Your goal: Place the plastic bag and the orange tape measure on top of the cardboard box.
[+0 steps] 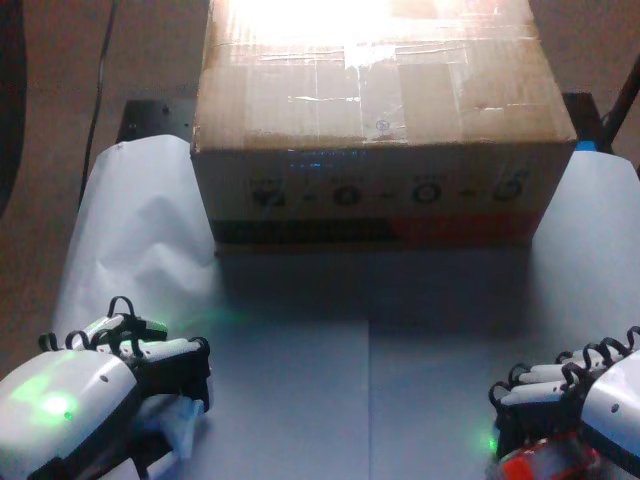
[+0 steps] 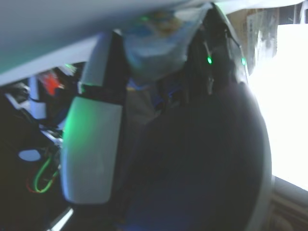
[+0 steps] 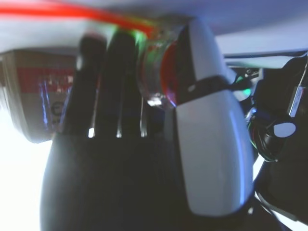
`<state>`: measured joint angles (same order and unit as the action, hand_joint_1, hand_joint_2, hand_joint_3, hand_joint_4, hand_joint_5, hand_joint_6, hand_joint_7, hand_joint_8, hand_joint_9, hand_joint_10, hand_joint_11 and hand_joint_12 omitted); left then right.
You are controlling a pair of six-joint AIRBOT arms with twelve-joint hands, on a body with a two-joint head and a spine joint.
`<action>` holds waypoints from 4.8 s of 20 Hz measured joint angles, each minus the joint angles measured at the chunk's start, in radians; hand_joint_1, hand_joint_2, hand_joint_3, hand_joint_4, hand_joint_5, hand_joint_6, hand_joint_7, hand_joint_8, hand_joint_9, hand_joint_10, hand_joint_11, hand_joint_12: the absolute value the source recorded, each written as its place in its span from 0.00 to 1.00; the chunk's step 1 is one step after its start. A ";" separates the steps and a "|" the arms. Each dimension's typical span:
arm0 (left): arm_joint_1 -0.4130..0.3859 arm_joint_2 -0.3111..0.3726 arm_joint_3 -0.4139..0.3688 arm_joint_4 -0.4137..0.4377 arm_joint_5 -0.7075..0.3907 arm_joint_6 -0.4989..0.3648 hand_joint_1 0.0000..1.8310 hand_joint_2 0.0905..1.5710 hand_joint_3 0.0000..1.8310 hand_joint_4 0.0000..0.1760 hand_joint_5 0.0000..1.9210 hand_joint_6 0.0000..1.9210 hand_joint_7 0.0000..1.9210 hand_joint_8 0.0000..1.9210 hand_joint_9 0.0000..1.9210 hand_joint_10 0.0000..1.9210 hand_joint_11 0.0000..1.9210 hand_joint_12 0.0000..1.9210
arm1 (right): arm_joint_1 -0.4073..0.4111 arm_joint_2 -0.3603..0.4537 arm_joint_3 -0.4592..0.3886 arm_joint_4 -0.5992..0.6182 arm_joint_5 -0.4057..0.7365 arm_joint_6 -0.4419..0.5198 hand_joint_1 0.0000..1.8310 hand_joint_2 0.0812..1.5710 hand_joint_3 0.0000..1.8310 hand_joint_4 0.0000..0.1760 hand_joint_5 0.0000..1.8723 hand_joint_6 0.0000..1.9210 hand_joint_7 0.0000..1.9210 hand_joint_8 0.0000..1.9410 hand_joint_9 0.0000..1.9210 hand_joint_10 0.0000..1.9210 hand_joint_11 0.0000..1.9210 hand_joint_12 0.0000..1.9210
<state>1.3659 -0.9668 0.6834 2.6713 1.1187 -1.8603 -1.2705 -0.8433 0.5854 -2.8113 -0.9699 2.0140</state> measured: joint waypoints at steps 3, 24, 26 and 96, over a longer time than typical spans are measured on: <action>0.005 0.052 -0.009 0.022 -0.022 -0.112 0.71 0.84 0.00 0.00 0.24 0.85 0.29 0.82 0.33 0.90 0.25 0.91 | 0.021 0.044 -0.013 0.002 0.006 -0.017 0.81 0.76 0.00 0.00 0.39 0.61 0.35 0.73 0.40 0.75 0.31 0.91; -0.188 0.303 -0.062 0.178 0.158 -0.129 0.74 0.75 0.00 0.00 0.37 0.71 0.41 0.64 0.42 0.74 0.31 0.77 | 0.254 0.158 0.007 -0.107 -0.104 -0.014 0.82 0.72 0.00 0.00 0.42 0.58 0.43 0.61 0.47 0.65 0.35 0.84; -0.241 0.304 -0.040 0.198 0.177 -0.130 0.73 0.76 0.00 0.00 0.35 0.72 0.40 0.67 0.40 0.76 0.29 0.79 | 0.316 0.158 0.029 -0.132 -0.103 -0.014 0.78 0.67 0.00 0.00 0.59 0.38 0.52 0.47 0.57 0.54 0.55 0.76; -0.901 -0.005 0.392 0.314 -0.241 -0.134 0.40 0.55 0.00 0.23 0.19 0.01 0.16 0.01 0.01 0.35 0.00 0.81 | 0.842 -0.061 0.411 -0.166 0.096 -0.015 0.30 0.58 0.00 0.00 0.05 0.25 0.17 0.11 0.01 0.54 0.00 0.98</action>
<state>0.4652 -0.9718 1.0756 2.9856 0.8772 -1.9942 -0.4282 -0.9039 0.9966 -2.9776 -0.8742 1.9991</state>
